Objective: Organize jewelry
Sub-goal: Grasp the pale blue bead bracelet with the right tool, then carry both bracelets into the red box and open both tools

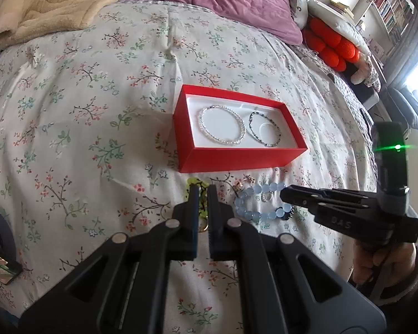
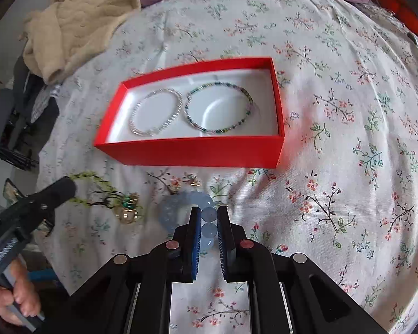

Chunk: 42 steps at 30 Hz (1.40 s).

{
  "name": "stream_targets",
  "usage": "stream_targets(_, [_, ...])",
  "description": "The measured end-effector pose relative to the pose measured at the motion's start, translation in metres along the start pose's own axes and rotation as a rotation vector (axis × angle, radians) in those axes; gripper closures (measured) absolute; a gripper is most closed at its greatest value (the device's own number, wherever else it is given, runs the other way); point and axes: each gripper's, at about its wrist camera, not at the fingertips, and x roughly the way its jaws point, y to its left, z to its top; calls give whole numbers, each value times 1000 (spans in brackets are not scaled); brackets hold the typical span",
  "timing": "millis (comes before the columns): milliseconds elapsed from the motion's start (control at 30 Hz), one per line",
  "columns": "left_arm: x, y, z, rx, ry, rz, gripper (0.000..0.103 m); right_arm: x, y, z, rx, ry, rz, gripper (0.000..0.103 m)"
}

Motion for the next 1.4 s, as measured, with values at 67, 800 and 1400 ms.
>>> stream_targets(67, [-1, -2, 0, 4, -4, 4, 97, -9, 1, -1, -10, -16, 9, 92])
stream_targets(800, [-18, -47, 47, 23, -165, -148, 97, -92, 11, 32, 10, -249, 118, 92])
stream_targets(1400, [40, -40, 76, 7, -129, -79, 97, -75, -11, 65, 93, -290, 123, 92])
